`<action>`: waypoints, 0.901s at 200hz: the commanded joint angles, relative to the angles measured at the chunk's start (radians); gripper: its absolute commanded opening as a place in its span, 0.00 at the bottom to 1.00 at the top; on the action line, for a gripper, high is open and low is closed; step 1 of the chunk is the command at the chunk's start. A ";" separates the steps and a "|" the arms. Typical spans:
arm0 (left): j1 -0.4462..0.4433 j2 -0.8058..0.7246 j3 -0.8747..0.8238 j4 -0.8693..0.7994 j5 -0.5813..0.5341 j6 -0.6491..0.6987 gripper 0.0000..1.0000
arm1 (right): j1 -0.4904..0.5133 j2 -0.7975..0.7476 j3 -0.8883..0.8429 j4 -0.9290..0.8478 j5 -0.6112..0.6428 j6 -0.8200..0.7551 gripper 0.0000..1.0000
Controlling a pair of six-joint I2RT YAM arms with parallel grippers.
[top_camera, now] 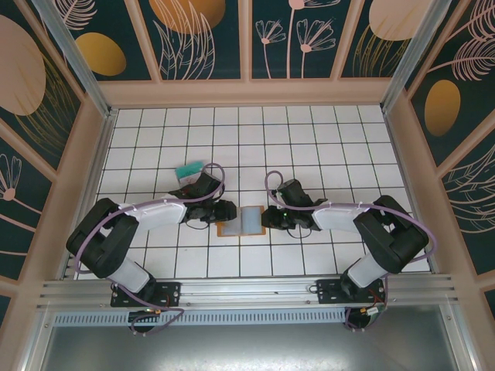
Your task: Take the credit cards out of the card holder
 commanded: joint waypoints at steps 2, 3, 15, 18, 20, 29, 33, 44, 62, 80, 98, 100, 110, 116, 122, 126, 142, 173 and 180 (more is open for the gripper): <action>0.002 0.020 -0.019 0.067 0.080 -0.026 0.50 | -0.004 0.027 -0.003 -0.025 0.012 0.003 0.19; 0.002 0.019 -0.018 0.069 0.081 -0.027 0.50 | -0.004 0.027 -0.003 -0.025 0.013 0.003 0.19; 0.001 0.022 -0.019 0.082 0.097 -0.031 0.51 | -0.004 0.029 -0.002 -0.026 0.012 0.004 0.19; 0.002 0.023 -0.019 0.084 0.100 -0.032 0.52 | -0.005 0.028 -0.002 -0.027 0.012 0.004 0.19; 0.002 0.024 -0.018 0.084 0.102 -0.031 0.52 | -0.005 0.029 -0.002 -0.027 0.012 0.004 0.19; 0.002 0.025 -0.017 0.091 0.110 -0.031 0.53 | -0.004 0.028 -0.002 -0.027 0.013 0.002 0.19; 0.002 0.025 -0.017 0.094 0.114 -0.032 0.54 | -0.005 0.029 -0.002 -0.027 0.013 0.002 0.19; 0.002 0.025 -0.012 0.096 0.119 -0.033 0.55 | -0.005 0.031 0.000 -0.028 0.013 0.002 0.19; 0.000 0.025 -0.002 0.103 0.136 -0.034 0.58 | -0.005 0.032 0.001 -0.028 0.015 0.001 0.19; 0.000 0.024 0.010 0.100 0.146 -0.033 0.62 | -0.005 0.036 0.004 -0.028 0.013 -0.001 0.19; 0.000 0.018 0.015 0.094 0.145 -0.024 0.68 | -0.005 0.038 0.006 -0.027 0.013 -0.001 0.19; 0.000 0.016 0.016 0.093 0.144 -0.024 0.68 | -0.005 0.038 0.006 -0.027 0.013 -0.002 0.19; -0.001 0.012 0.015 0.090 0.145 -0.023 0.70 | -0.005 0.038 0.006 -0.028 0.014 -0.002 0.19; 0.000 0.010 0.015 0.092 0.148 -0.023 0.73 | -0.006 0.040 0.006 -0.028 0.015 -0.002 0.19; 0.000 0.008 0.016 0.093 0.152 -0.024 0.75 | -0.007 0.040 0.007 -0.029 0.014 -0.002 0.19; 0.000 0.006 0.017 0.094 0.156 -0.022 0.75 | -0.007 0.040 0.008 -0.028 0.014 -0.002 0.19; -0.001 -0.003 0.023 0.097 0.161 -0.026 0.77 | -0.008 0.042 0.010 -0.029 0.013 -0.004 0.20; 0.000 -0.010 0.047 0.093 0.175 -0.028 0.77 | -0.009 0.044 0.014 -0.032 0.015 -0.005 0.20; 0.000 -0.012 0.053 0.088 0.176 -0.029 0.77 | -0.010 0.043 0.014 -0.032 0.015 -0.005 0.20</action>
